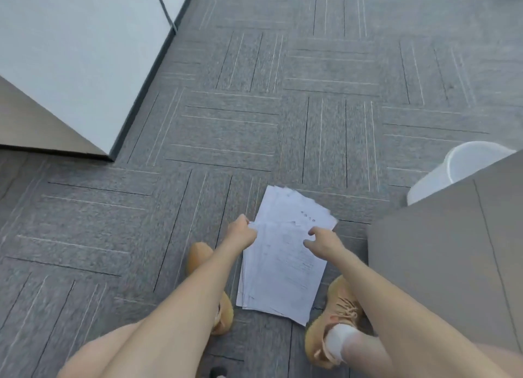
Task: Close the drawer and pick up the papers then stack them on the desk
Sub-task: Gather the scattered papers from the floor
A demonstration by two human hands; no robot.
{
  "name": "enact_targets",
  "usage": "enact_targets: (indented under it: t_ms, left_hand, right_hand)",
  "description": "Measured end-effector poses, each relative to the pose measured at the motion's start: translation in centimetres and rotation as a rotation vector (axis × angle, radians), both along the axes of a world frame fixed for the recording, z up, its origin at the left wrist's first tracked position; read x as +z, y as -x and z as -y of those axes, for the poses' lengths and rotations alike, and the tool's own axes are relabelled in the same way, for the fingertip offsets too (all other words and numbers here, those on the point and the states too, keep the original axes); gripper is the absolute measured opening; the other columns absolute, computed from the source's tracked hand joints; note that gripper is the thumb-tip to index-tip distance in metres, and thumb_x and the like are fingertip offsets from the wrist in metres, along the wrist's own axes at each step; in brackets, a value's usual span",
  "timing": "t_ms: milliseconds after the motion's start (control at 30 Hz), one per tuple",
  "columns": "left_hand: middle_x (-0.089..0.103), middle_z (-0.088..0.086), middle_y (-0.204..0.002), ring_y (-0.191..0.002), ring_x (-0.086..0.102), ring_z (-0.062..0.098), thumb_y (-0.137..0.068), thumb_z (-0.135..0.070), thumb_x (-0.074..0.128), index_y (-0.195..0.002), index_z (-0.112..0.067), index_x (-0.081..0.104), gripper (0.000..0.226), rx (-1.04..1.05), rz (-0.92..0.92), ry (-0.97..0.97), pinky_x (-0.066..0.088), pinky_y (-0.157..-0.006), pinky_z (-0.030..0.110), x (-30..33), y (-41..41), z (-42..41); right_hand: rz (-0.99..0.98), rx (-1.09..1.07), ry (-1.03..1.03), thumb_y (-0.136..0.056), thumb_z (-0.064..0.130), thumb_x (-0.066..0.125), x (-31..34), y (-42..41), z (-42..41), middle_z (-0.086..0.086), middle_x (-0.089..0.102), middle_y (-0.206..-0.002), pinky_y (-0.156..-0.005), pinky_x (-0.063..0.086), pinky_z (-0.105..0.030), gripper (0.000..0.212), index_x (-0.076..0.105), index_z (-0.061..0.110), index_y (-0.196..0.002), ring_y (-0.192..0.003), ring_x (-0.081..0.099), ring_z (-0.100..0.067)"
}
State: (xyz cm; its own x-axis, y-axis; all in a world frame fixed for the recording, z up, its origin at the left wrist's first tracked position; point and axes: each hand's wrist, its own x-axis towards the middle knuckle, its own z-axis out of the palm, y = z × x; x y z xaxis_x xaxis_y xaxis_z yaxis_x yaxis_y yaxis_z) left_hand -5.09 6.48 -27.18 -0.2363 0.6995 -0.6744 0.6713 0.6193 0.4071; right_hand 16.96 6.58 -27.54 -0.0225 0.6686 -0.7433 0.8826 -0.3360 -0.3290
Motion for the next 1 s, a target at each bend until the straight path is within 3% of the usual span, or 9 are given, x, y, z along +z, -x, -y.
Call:
enact_targets:
  t_ms: [167,300,400,467,500,567,667,833,1000]
  left_hand:
    - [0.057,0.006,-0.104,-0.101,0.055,0.027,-0.086,-0.011,0.05,-0.105,-0.009,0.056,0.02,0.003,-0.015,0.121,0.036,-0.073,0.027,-9.6,0.3,-1.1]
    - [0.06,0.009,-0.107,-0.091,0.049,0.025,-0.084,-0.016,0.052,-0.097,-0.011,0.05,0.015,0.06,-0.05,0.232,0.035,-0.071,0.03,-16.5,0.9,-0.4]
    - [0.06,0.014,-0.122,-0.111,0.055,0.033,-0.083,-0.019,0.054,-0.115,-0.005,0.05,0.034,0.119,-0.092,0.282,0.039,-0.077,0.033,-20.5,1.6,0.1]
    - [0.055,0.018,-0.13,-0.12,0.052,0.037,-0.082,-0.02,0.054,-0.126,-0.004,0.044,0.048,0.185,-0.11,0.314,0.044,-0.087,0.037,-22.6,1.6,0.5]
    - [0.052,0.019,-0.133,-0.123,0.05,0.037,-0.08,-0.022,0.055,-0.13,-0.004,0.041,0.055,0.217,-0.12,0.32,0.044,-0.092,0.039,-23.4,1.5,0.7]
    - [0.048,0.02,-0.135,-0.124,0.048,0.038,-0.078,-0.023,0.057,-0.129,-0.004,0.037,0.058,0.268,-0.127,0.293,0.043,-0.095,0.041,-24.4,1.0,1.3]
    - [0.053,0.02,-0.13,-0.119,0.053,0.039,-0.078,-0.02,0.057,-0.124,-0.005,0.034,0.054,0.308,-0.112,0.233,0.044,-0.09,0.041,-25.3,-0.1,1.9]
    - [0.061,0.022,-0.115,-0.105,0.059,0.041,-0.082,-0.001,0.045,-0.108,-0.006,0.042,0.027,0.268,-0.119,0.118,0.04,-0.073,0.037,-25.7,-1.2,2.1]
    - [0.065,0.017,-0.102,-0.095,0.06,0.035,-0.082,-0.014,0.055,-0.099,-0.005,0.053,0.02,0.287,-0.03,0.015,0.044,-0.077,0.038,-25.8,-1.6,0.3]
  right_hand:
    - [0.028,-0.189,0.096,-0.093,0.024,0.052,-10.5,-1.0,-0.6,-0.018,0.058,-0.131,-0.081,0.046,-0.035,0.049,0.047,0.002,-0.137,-0.116,0.057,-0.033]
    - [0.074,-0.424,0.204,-0.085,0.013,0.051,-17.6,-1.8,0.4,-0.009,0.053,-0.076,-0.052,0.03,-0.029,0.01,0.045,0.006,-0.087,-0.066,0.05,-0.026]
    - [0.14,-0.571,0.29,-0.08,0.009,0.049,-22.1,-2.0,1.0,-0.002,0.032,-0.057,-0.052,0.017,-0.029,0.027,0.029,0.014,-0.062,-0.054,0.027,-0.019]
    - [0.162,-0.635,0.332,-0.082,0.012,0.053,-24.1,-1.8,1.3,-0.012,0.052,-0.077,-0.057,0.029,-0.032,0.013,0.045,0.01,-0.072,-0.074,0.042,-0.025]
    - [0.173,-0.683,0.327,-0.084,0.014,0.055,-24.5,-1.5,1.4,-0.019,0.056,-0.106,-0.064,0.037,-0.035,0.013,0.054,0.006,-0.093,-0.091,0.049,-0.03]
    - [0.225,-0.764,0.299,-0.088,0.017,0.058,-25.1,-0.9,1.7,-0.024,0.034,-0.145,-0.086,0.045,-0.042,0.055,0.039,0.001,-0.136,-0.121,0.046,-0.041]
    - [0.287,-0.78,0.229,-0.089,0.019,0.06,-25.7,-0.1,2.6,-0.027,0.031,-0.146,-0.099,0.043,-0.05,0.062,0.033,-0.001,-0.141,-0.128,0.041,-0.046]
    - [0.152,-0.702,0.056,-0.09,0.012,0.051,-26.3,1.2,3.1,-0.024,0.045,-0.132,-0.092,0.046,-0.047,0.041,0.043,0.002,-0.129,-0.114,0.051,-0.043]
    - [0.227,-0.72,-0.008,-0.086,0.018,0.06,-26.4,0.2,2.1,-0.018,0.04,-0.135,-0.094,0.043,-0.044,0.047,0.048,0.004,-0.129,-0.117,0.046,-0.038]
